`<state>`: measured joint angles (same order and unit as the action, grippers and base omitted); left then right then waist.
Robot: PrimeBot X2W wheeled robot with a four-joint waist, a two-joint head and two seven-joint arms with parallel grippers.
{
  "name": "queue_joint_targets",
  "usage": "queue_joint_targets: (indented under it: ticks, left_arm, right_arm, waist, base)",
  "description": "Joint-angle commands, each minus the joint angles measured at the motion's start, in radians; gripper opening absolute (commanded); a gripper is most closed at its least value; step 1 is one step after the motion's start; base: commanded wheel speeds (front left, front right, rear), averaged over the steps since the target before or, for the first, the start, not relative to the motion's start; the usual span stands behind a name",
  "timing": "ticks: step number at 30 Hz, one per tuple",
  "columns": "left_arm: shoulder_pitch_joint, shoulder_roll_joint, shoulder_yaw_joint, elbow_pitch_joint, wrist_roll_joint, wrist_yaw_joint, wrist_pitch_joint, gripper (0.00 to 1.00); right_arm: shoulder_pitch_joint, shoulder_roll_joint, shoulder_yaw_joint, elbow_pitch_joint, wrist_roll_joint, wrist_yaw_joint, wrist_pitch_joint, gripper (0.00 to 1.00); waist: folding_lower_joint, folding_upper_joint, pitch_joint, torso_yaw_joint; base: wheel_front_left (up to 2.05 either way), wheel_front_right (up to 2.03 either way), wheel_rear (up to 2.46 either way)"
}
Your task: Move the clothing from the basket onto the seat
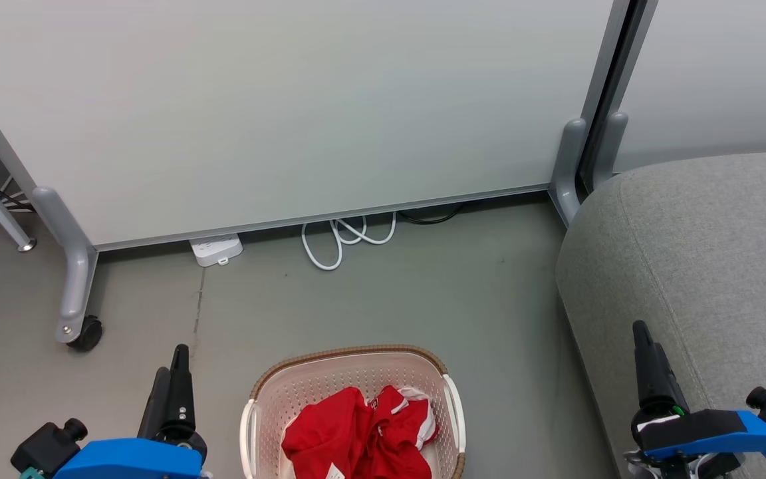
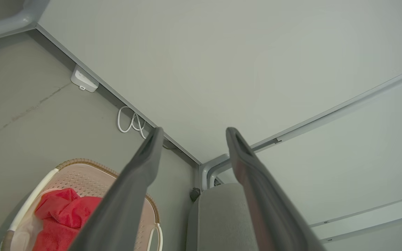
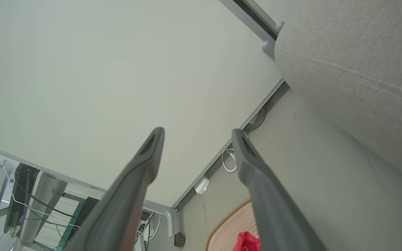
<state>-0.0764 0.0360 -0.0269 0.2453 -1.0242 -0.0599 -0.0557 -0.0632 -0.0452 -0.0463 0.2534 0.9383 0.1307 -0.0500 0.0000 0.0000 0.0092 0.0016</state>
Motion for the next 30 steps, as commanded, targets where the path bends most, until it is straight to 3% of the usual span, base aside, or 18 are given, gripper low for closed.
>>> queue_joint_targets:
  ticks: [1, 14, 15, 30]
  left_arm:
    - [-0.027, 0.01, -0.005, -0.016, 0.038, 0.004, -0.01, 1.0]
    - [-0.033, 0.012, -0.032, -0.024, 0.195, 0.013, -0.049, 1.0]
    - [-0.034, 0.012, -0.04, -0.026, 0.246, 0.02, -0.064, 1.0]
    - [-0.038, 0.013, -0.061, -0.029, 0.366, 0.041, -0.099, 1.0]
  right_arm:
    - [-0.026, -0.004, 0.004, -0.019, -0.04, 0.0, -0.01, 1.0]
    - [-0.02, -0.005, 0.019, -0.041, -0.199, 0.0, -0.032, 1.0]
    - [-0.019, -0.005, 0.022, -0.046, -0.26, 0.0, -0.042, 1.0]
    - [-0.016, -0.006, 0.034, -0.058, -0.401, 0.0, -0.065, 1.0]
  waist:
    - [0.0, 0.0, 0.0, 0.0]
    - [0.0, 0.0, 0.004, 0.001]
    - [0.0, 0.0, 0.004, 0.002]
    - [0.0, 0.0, 0.005, 0.002]
  base:
    - [0.0, 0.0, 0.0]
    - [0.0, 0.0, 0.0]
    - [0.0, 0.0, 0.0]
    - [0.0, 0.0, 0.0]
